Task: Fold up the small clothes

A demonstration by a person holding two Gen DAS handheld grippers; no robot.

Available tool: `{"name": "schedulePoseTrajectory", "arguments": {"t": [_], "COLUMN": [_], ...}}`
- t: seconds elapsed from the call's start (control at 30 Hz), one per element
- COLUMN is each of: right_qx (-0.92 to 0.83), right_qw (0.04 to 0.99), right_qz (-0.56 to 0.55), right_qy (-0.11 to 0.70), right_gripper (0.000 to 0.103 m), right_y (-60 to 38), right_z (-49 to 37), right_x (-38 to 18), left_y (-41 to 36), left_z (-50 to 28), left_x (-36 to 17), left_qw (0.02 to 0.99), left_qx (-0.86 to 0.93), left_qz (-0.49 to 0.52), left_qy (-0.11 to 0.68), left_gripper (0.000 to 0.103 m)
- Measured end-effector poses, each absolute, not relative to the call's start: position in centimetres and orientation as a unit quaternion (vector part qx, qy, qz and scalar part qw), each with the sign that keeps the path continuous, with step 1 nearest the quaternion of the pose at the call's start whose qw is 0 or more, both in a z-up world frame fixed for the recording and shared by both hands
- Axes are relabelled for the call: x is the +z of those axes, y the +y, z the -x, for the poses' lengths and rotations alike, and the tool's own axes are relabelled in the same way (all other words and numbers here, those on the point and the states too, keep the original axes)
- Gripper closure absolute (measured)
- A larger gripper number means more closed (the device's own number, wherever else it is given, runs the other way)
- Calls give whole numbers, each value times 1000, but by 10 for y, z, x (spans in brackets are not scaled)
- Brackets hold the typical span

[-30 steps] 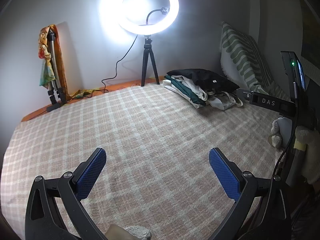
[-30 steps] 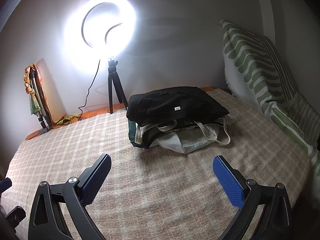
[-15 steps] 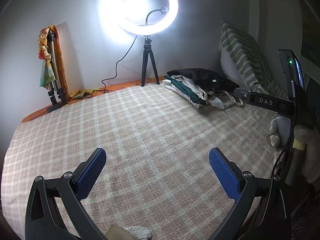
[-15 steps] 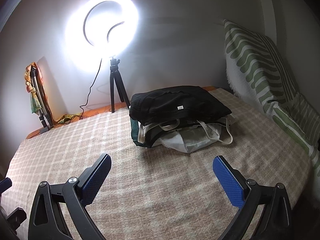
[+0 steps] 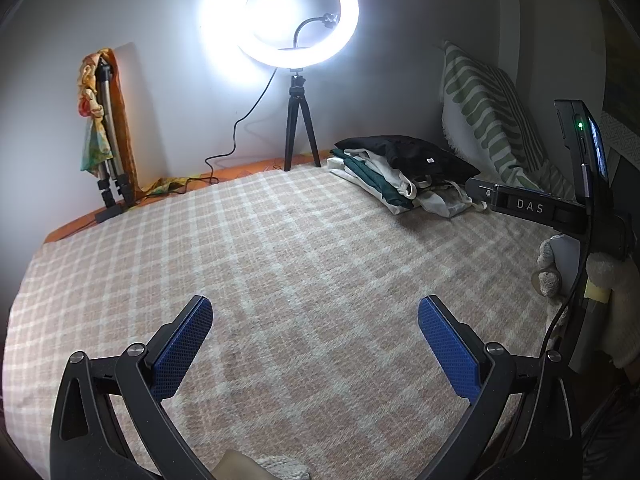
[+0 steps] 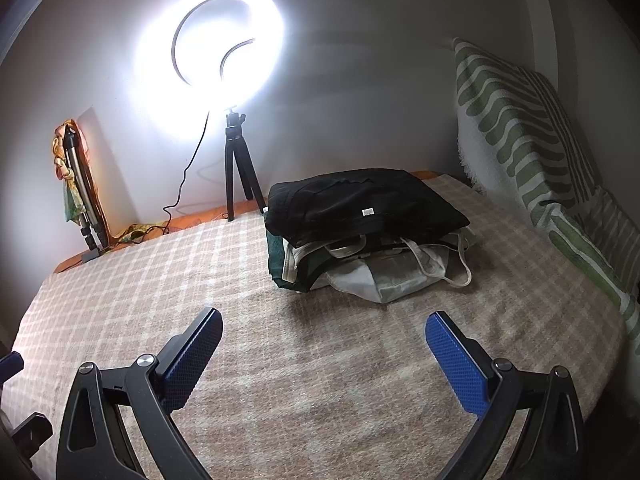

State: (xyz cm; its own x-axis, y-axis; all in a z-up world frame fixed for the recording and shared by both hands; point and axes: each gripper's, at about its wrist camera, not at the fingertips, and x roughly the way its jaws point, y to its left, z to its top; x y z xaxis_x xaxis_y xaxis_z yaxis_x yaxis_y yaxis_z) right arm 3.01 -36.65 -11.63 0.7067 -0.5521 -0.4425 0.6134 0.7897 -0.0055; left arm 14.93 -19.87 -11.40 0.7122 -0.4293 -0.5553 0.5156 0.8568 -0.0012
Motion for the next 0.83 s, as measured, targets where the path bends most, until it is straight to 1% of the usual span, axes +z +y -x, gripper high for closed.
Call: {"name": "schedulePoseTrajectory", "arguments": {"t": [0.83], "right_qx": [-313], "right_qw": [922], "right_qz": [-67], "right_qy": [216], "right_gripper": [0], "right_y": [-361], "right_z": [-33], "right_x": [-116], "left_y": [-196], "left_z": [-146], "left_x": [-113], "left_qw": [924], "left_qx": [-250], "left_qz": [-68], "left_qy": [281], "left_gripper": [1]}}
